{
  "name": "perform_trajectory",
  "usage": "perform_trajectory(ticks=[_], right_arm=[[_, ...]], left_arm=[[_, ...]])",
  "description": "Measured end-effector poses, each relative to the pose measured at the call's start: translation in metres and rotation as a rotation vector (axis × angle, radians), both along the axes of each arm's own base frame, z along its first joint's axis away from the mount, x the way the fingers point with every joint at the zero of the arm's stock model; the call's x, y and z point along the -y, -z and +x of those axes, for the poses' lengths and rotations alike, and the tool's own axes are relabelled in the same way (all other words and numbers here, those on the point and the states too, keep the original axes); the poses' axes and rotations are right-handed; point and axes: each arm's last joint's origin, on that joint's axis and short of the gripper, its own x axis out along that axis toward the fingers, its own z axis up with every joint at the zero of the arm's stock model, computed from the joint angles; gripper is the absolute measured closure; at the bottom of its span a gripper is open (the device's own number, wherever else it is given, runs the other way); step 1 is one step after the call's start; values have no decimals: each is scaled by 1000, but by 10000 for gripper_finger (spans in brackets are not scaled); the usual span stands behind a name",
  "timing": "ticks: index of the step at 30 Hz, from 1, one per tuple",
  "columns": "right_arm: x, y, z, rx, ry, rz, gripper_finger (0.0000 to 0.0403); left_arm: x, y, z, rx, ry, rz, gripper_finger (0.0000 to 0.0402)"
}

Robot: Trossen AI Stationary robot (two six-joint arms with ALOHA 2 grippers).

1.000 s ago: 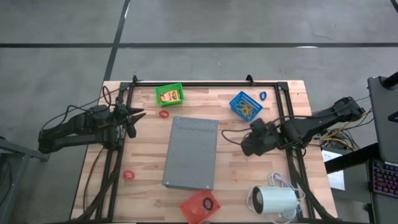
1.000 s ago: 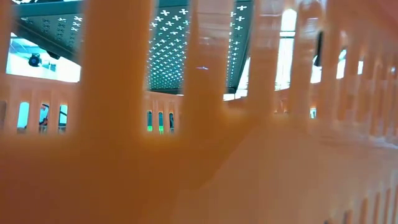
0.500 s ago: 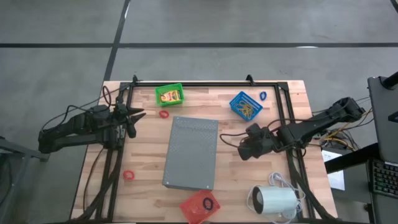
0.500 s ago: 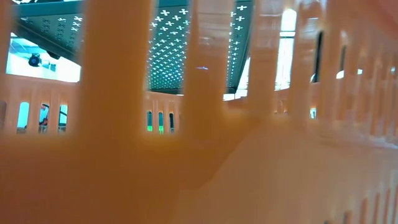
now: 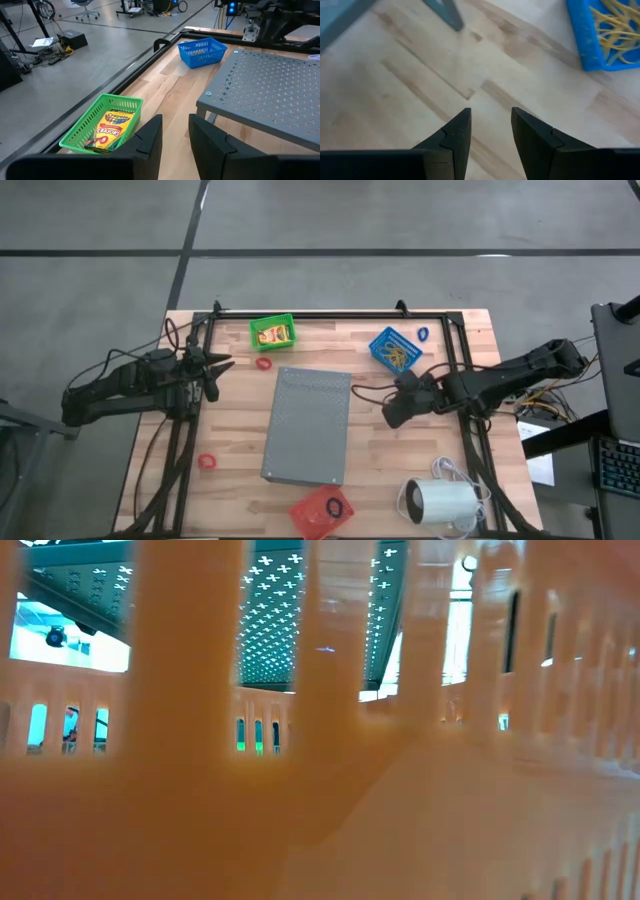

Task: Pick & Place Office Desk Supplies
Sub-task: Adjust the blue basket on the table

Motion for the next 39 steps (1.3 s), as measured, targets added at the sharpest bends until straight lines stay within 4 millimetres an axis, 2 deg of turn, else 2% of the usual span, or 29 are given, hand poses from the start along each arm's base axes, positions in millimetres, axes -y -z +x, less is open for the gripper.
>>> perform_trajectory(ticks=[7,13,17,23,26,32,36,39], right_arm=[[6,-4,-11,-26,99,37,266],[7,-13,-19,32,161,106,266],[10,-12,-25,-26,181,105,266],[18,-12,-41,-101,313,111,266],[26,-22,-60,-117,426,123,266],[48,-49,-93,33,512,130,266],[67,-55,-110,74,584,94,266],[82,-56,-114,79,675,77,266]], left_arm=[[0,0,0,0,0,0,303],[0,0,0,0,0,0,303],[0,0,0,0,0,0,303],[0,0,0,-1,0,0,303],[0,0,0,-1,0,0,303],[0,0,0,-1,0,0,303],[0,0,0,-1,0,0,303],[0,0,0,-1,0,0,303]])
